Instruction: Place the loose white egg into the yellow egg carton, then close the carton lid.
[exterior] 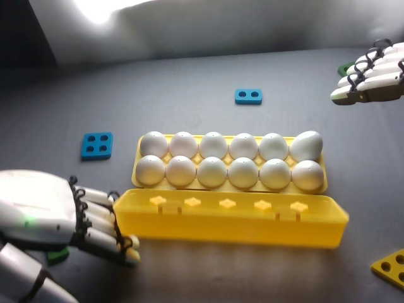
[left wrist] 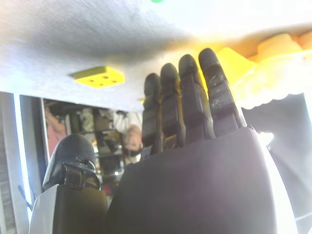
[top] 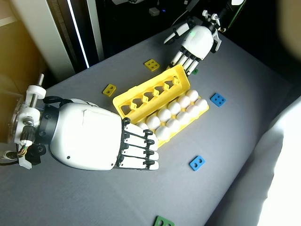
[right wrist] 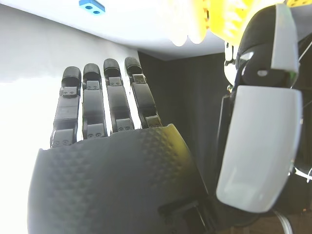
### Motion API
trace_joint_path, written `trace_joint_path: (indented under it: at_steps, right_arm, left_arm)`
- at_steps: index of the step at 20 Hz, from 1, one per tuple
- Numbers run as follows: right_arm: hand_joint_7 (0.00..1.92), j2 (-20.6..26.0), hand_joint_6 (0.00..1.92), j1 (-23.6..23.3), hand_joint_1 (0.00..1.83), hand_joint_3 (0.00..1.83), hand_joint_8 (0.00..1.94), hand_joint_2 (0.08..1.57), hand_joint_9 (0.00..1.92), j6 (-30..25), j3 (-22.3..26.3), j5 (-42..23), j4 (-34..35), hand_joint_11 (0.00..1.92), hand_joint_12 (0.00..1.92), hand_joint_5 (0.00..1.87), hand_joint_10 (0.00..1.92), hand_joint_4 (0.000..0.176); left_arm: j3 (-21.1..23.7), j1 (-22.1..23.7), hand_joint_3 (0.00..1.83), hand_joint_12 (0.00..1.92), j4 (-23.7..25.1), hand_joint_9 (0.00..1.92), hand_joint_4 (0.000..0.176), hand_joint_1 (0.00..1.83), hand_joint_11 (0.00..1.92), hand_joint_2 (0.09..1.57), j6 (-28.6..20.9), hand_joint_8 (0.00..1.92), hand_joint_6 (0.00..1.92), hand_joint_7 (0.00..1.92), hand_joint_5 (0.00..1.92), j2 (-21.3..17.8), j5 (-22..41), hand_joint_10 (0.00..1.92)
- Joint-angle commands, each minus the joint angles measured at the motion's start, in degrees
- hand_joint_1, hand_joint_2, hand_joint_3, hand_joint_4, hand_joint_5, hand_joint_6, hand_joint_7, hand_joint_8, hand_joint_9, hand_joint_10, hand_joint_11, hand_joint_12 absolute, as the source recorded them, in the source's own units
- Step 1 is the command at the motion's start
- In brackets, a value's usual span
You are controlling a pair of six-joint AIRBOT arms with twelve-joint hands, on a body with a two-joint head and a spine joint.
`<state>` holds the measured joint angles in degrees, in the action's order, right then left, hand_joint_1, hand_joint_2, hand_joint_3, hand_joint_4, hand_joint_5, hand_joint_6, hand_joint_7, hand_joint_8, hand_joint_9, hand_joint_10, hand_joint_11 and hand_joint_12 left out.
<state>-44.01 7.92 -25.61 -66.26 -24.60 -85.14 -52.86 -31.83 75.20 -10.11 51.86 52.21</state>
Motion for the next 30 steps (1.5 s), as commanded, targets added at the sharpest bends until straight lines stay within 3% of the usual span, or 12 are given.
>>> trace_joint_path:
  at_steps: [1, 8, 13, 16, 20, 21, 23, 27, 30]
  right_arm:
    - [0.12, 0.80, 0.00, -0.42, 0.63, 0.00, 0.00, 0.78, 0.07, -0.05, 0.05, -0.98, 2.44, 0.00, 0.16, 0.17, 0.00, 0.000]
    - [0.10, 0.81, 0.00, -0.42, 0.61, 0.00, 0.00, 0.78, 0.05, -0.04, 0.11, -0.98, 2.44, 0.00, 0.12, 0.13, 0.00, 0.000]
    - [0.10, 0.81, 0.00, -0.43, 0.63, 0.00, 0.00, 0.79, 0.05, -0.05, 0.19, -1.00, 2.44, 0.00, 0.11, 0.15, 0.00, 0.000]
    - [0.09, 0.81, 0.00, -0.43, 0.53, 0.01, 0.00, 0.83, 0.03, -0.05, 0.22, -1.02, 2.44, 0.01, 0.05, 0.12, 0.00, 0.000]
    - [0.11, 0.81, 0.00, -0.43, 0.47, 0.00, 0.00, 0.88, 0.05, -0.04, 0.29, -1.10, 2.43, 0.00, 0.10, 0.15, 0.00, 0.000]
    - [0.13, 0.81, 0.01, -0.43, 0.56, 0.00, 0.00, 0.87, 0.07, -0.05, 0.32, -1.26, 2.43, 0.00, 0.12, 0.17, 0.00, 0.000]
    - [0.13, 0.84, 0.00, -0.43, 0.52, 0.00, 0.00, 0.90, 0.07, -0.05, 0.43, -2.13, 2.43, 0.00, 0.15, 0.18, 0.00, 0.000]
    - [0.16, 0.86, 0.01, -0.42, 0.48, 0.01, 0.01, 0.92, 0.10, -0.05, 0.50, -2.87, 2.43, 0.00, 0.22, 0.21, 0.01, 0.000]
    - [0.16, 0.87, 0.00, -0.39, 0.44, 0.01, 0.00, 0.94, 0.09, -0.05, 0.56, -3.01, 2.39, 0.00, 0.20, 0.21, 0.00, 0.000]
  left_arm:
    - [-0.27, 0.93, 0.00, 0.38, -5.71, 0.18, 0.000, 0.00, 0.00, 1.23, -0.07, 0.00, 0.00, 0.24, 0.27, -0.72, 4.68, 0.00]
    - [-2.87, 3.63, 0.00, 0.45, -7.86, 0.22, 0.000, 0.00, 0.00, 1.23, -0.76, 0.01, 0.00, 0.28, 0.30, -0.46, 4.56, 0.01]
    - [-4.23, 3.21, 0.00, 0.48, -7.80, 0.22, 0.000, 0.00, 0.00, 1.23, -1.33, 0.00, 0.00, 0.27, 0.29, -1.13, 5.79, 0.00]
    - [-5.09, 2.77, 0.00, 0.52, -7.04, 0.24, 0.000, 0.00, 0.00, 1.23, -1.35, 0.00, 0.00, 0.28, 0.30, -2.47, 7.28, 0.00]
    - [-7.98, 1.83, 0.00, 0.51, -6.05, 0.25, 0.000, 0.00, 0.00, 1.24, -1.76, 0.01, 0.01, 0.29, 0.31, -5.51, 10.14, 0.01]
    - [-8.77, 2.76, 0.00, 0.52, -4.66, 0.25, 0.000, 0.00, 0.00, 1.24, -2.73, 0.01, 0.00, 0.30, 0.31, -6.19, 10.69, 0.01]
    - [-9.91, 4.75, 0.00, 0.61, -3.61, 0.27, 0.000, 0.00, 0.00, 1.25, -2.99, 0.01, 0.01, 0.32, 0.34, -7.94, 11.50, 0.01]
    - [-10.79, 10.58, 0.00, 0.57, -1.20, 0.26, 0.000, 0.00, 0.00, 1.25, -4.70, 0.00, 0.00, 0.32, 0.35, -9.59, 12.81, 0.00]
    - [-10.25, 12.16, 0.00, 0.59, -0.64, 0.28, 0.000, 0.00, 0.00, 1.25, -4.99, 0.00, 0.00, 0.33, 0.35, -10.15, 13.80, 0.00]
